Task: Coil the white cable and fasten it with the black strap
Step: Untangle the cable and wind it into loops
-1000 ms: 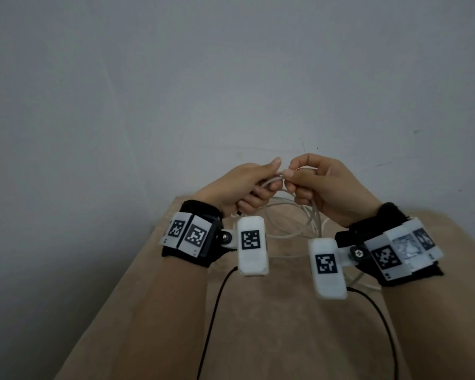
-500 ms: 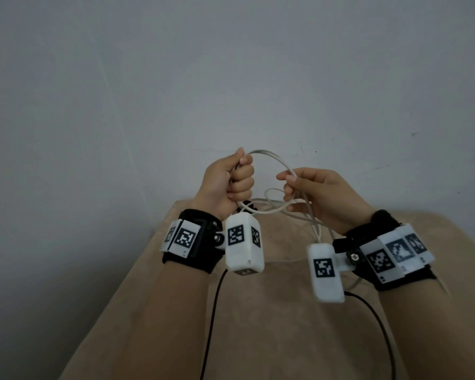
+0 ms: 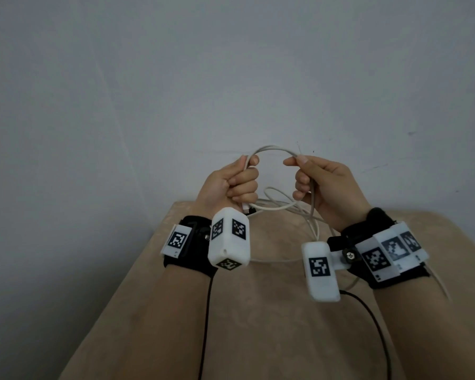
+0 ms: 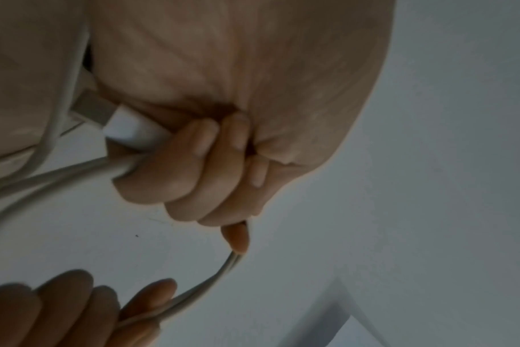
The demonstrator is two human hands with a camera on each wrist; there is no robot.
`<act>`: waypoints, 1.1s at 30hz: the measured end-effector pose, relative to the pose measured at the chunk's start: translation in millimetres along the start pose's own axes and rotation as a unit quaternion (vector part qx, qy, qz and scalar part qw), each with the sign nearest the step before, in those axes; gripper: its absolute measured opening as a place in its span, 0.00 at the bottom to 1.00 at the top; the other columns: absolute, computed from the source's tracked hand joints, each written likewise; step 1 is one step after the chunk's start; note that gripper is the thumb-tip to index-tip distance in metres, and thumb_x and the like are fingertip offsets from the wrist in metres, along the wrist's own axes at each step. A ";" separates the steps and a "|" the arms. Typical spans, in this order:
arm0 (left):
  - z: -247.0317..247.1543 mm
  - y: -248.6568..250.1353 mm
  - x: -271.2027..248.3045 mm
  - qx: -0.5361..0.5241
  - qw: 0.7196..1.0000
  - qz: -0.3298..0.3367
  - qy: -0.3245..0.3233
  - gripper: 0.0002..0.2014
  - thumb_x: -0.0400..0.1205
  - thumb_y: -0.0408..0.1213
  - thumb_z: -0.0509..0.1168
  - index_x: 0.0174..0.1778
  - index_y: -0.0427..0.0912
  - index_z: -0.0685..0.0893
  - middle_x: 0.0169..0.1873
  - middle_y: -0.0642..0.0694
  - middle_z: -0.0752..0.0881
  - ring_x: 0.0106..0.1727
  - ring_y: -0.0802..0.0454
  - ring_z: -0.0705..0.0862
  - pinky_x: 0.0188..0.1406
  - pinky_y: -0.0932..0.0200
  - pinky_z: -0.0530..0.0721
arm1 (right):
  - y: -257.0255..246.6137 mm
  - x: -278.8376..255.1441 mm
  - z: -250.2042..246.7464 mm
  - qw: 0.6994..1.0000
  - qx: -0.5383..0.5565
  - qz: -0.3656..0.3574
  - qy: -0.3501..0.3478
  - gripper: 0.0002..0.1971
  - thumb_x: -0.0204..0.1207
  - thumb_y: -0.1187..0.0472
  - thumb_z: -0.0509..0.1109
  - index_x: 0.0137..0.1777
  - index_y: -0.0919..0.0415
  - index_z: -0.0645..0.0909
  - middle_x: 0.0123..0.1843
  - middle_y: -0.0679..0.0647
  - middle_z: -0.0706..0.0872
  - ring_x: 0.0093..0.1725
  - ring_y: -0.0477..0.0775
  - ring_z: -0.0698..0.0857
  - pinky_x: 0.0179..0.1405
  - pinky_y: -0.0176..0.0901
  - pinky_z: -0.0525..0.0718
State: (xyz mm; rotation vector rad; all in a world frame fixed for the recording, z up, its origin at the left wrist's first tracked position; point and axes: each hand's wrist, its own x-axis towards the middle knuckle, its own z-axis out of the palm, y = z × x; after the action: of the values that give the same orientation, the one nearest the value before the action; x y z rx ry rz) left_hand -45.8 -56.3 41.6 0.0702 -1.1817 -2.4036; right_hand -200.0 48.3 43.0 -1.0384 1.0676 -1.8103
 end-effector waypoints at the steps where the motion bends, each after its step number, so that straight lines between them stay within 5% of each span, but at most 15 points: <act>1: 0.3 -0.9 0.1 -0.006 1.000 -0.006 -0.006 0.12 0.86 0.42 0.49 0.43 0.42 0.73 0.20 0.54 0.57 0.17 0.60 0.52 0.15 0.70 0.56 | 1.2 0.1 1.7 1.000 0.007 0.001 0.000 0.12 0.84 0.62 0.61 0.48 0.67 0.84 0.23 0.48 0.70 0.23 0.45 0.68 0.22 0.35 0.74; 8: -0.1 -2.9 -0.7 0.001 0.999 -0.040 -0.009 0.16 0.85 0.45 0.51 0.36 0.43 0.77 0.19 0.55 0.59 0.19 0.60 0.53 0.18 0.69 0.59 | 7.5 0.1 0.9 0.999 -0.034 0.003 0.007 0.12 0.84 0.60 0.62 0.45 0.65 0.84 0.22 0.46 0.65 0.21 0.43 0.59 0.16 0.31 0.60; 13: 1.0 1.1 0.0 0.104 0.991 -0.090 0.004 0.21 0.81 0.53 0.52 0.29 0.44 0.78 0.15 0.56 0.65 0.13 0.61 0.61 0.19 0.65 0.63 | 5.4 -1.7 -3.5 0.995 -0.103 0.004 -0.005 0.12 0.83 0.62 0.63 0.43 0.65 0.85 0.21 0.47 0.64 0.21 0.44 0.59 0.17 0.32 0.59; 19: 5.5 -3.3 0.3 0.233 0.963 -0.135 0.028 0.21 0.82 0.55 0.53 0.30 0.44 0.73 0.16 0.56 0.63 0.13 0.64 0.59 0.18 0.66 0.51 | 6.1 -3.8 -2.1 0.969 -0.238 0.018 -0.061 0.12 0.82 0.63 0.64 0.42 0.66 0.86 0.18 0.44 0.62 0.20 0.45 0.56 0.19 0.36 0.55; 25: 9.7 -3.3 0.8 0.220 0.969 -0.074 0.083 0.20 0.88 0.48 0.51 0.29 0.45 0.67 0.15 0.57 0.60 0.15 0.63 0.52 0.16 0.66 0.46 | 5.7 -4.6 1.6 0.978 -0.204 0.011 -0.050 0.14 0.82 0.57 0.65 0.43 0.66 0.86 0.19 0.46 0.61 0.19 0.45 0.57 0.18 0.33 0.58; 33: 7.6 4.3 -1.2 0.093 0.992 -0.028 0.084 0.24 0.86 0.50 0.51 0.23 0.47 0.72 0.18 0.55 0.54 0.19 0.58 0.47 0.15 0.67 0.47 | -2.4 -3.5 -2.7 0.992 -0.115 0.031 -0.039 0.21 0.82 0.49 0.62 0.42 0.67 0.85 0.19 0.52 0.70 0.19 0.49 0.67 0.22 0.41 0.77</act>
State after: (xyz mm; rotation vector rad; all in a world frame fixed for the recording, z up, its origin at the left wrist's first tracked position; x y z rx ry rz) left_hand -44.9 -52.5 49.4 0.3615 -1.3353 -2.2768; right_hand -201.7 53.1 43.5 -1.1874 1.2674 -1.6113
